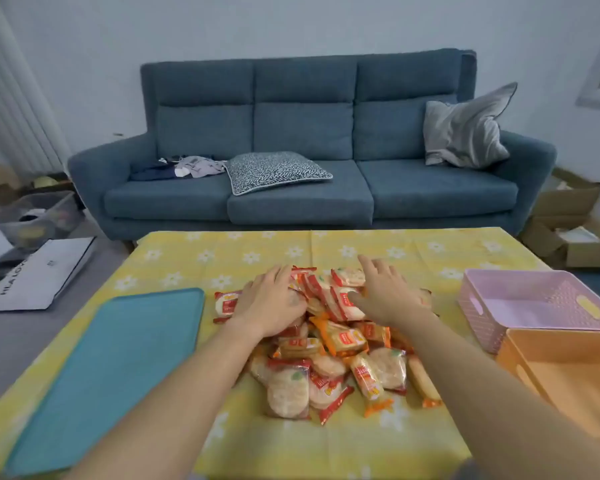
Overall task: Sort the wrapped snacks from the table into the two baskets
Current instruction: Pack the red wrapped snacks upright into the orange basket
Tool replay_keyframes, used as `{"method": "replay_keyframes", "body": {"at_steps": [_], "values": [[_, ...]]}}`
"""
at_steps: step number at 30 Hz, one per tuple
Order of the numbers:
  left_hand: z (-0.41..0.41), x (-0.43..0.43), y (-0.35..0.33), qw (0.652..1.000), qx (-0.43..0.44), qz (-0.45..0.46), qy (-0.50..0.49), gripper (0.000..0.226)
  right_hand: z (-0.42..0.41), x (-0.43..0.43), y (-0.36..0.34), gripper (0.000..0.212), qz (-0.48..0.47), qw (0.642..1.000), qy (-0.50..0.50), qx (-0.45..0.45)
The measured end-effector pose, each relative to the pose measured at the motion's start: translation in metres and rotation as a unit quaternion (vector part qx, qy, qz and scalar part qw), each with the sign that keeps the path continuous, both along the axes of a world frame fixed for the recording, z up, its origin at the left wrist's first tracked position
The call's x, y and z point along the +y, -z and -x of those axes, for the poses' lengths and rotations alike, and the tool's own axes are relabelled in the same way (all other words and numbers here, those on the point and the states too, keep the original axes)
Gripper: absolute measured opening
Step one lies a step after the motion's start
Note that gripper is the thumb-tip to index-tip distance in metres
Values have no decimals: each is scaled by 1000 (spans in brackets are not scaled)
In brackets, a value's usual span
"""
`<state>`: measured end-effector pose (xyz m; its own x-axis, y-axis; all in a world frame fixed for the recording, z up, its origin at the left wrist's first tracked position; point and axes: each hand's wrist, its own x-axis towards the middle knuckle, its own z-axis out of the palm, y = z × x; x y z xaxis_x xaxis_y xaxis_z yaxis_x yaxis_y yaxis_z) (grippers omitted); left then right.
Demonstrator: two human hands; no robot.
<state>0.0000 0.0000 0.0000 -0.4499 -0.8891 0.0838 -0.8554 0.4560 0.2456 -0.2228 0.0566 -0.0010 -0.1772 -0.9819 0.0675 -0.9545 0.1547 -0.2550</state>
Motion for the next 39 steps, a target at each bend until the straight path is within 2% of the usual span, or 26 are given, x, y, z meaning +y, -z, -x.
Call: {"method": "replay_keyframes", "body": {"at_steps": [4,6,8,14,16,18,20,22,23,24,25,27,28,30,31,33,34,35,37,39], "values": [[17,-12,45,995,44,-84,-18,86,7,-11,49,80,-54,996,29,-71],[29,-15,60,987,99,-124,-17,85,9,-17,65,79,-68,989,46,-126],[41,-21,70,982,127,-137,-11,82,13,-23,76,77,-66,982,55,-169],[61,-24,85,988,114,-104,-10,74,9,-29,86,62,-30,987,34,-153],[64,-25,83,977,172,-122,-28,74,-1,-32,80,57,-11,988,9,-157],[64,-28,80,954,259,-139,-54,75,-7,-35,73,51,2,978,-17,-210],[59,-32,78,944,286,-155,-58,75,-6,-37,70,40,15,953,-40,-300],[49,-38,70,930,310,-185,-72,73,1,-39,69,37,60,925,-14,-374],[41,-41,66,909,350,-204,-93,71,4,-38,67,37,84,927,13,-366],[32,-45,62,884,395,-223,-116,68,10,-37,64,38,95,945,41,-311],[21,-49,57,855,436,-240,-144,67,17,-35,63,41,80,972,63,-211],[0,-58,56,808,481,-285,-187,67,29,-31,65,53,-7,996,76,-37],[-8,-60,57,799,484,-305,-188,58,32,-29,66,56,-48,996,72,-11],[-13,-60,62,824,436,-315,-178,39,33,-28,69,56,-67,996,45,-24],[-11,-61,64,857,388,-292,-170,37,32,-29,71,54,-54,998,24,-31],[-3,-59,62,928,262,-229,-130,56,25,-32,76,52,-24,998,-20,-58],[0,-59,60,946,216,-219,-106,70,21,-34,78,53,-17,996,-39,-78],[1,-60,57,949,194,-231,-92,77,16,-37,82,55,-16,994,-52,-97],[1,-62,60,943,159,-280,-79,73,10,-43,88,61,-10,992,-64,-112],[0,-64,65,952,99,-283,-65,81,5,-54,91,67,2,992,-71,-100]]}}
